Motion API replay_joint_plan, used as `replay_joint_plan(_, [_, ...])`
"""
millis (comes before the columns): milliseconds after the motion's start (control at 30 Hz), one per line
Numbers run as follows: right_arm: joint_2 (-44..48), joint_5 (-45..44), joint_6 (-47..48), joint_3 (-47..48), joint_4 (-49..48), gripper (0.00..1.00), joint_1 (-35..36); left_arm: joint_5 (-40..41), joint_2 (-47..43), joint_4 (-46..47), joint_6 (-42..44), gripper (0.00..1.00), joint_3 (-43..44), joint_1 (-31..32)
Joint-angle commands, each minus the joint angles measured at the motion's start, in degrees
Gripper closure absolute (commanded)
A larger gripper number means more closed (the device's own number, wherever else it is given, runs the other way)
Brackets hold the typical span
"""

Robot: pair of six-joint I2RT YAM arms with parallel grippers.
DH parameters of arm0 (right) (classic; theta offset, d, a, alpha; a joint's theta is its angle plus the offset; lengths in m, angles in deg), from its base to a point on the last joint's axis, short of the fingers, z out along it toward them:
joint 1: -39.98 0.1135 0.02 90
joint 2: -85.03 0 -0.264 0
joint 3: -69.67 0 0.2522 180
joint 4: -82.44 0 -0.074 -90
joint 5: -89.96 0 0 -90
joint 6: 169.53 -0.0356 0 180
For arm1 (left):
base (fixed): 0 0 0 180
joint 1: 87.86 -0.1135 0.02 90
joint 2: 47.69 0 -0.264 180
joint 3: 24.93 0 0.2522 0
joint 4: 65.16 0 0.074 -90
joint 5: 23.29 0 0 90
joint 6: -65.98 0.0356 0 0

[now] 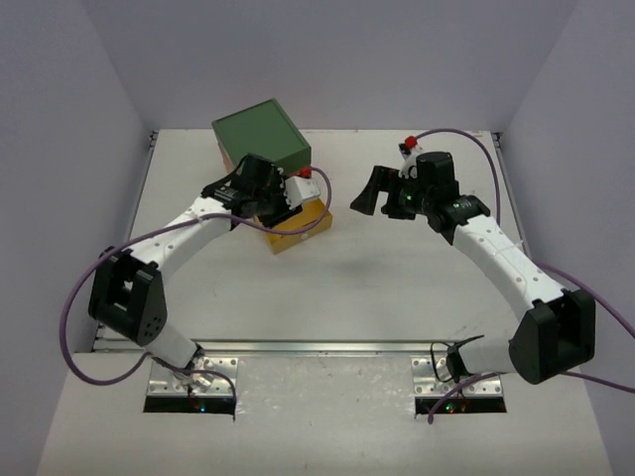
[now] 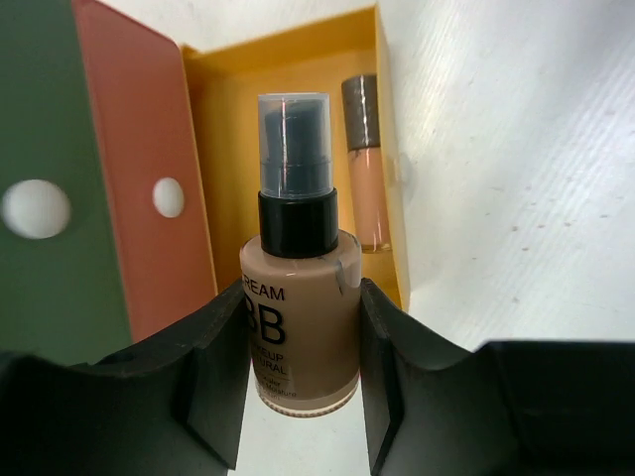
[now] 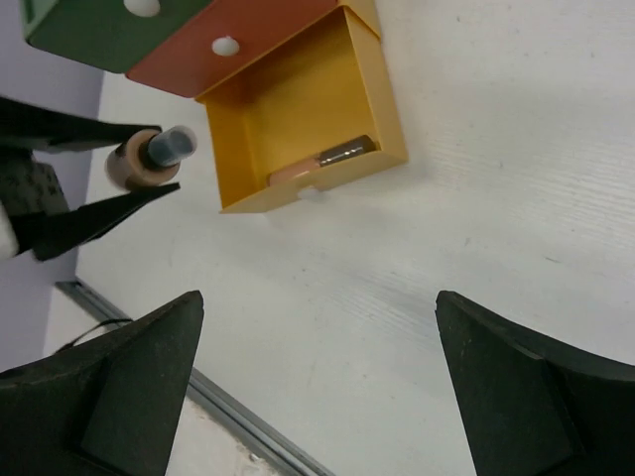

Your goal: Organize the makeup

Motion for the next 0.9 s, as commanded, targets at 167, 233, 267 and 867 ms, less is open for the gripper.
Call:
replay_joint_plan(167, [5.33,-10.39,6.22,-3.98,2.17,0.01,0.72,12.83,14.26,8.7,4.6,1.0,1.24,-0.14])
replay_joint_plan(233, [5.7,-10.77,6.68,-4.41,2.42,0.01,0.64,14.02,15.51,10.0,3.77,0.97,1.76,-0.14])
replay_joint_plan(267, [5.92,-10.75,6.88,-4.5,2.63,0.01,0.64,14.18,16.37,10.27,3.09,0.93,1.99,-0.14])
replay_joint_plan(867, [5.0,-2.05,3.08,-8.51,-5.45,0.01,0.64,11.54,14.17,5.41,-1.53,0.3,8.21,-0.05])
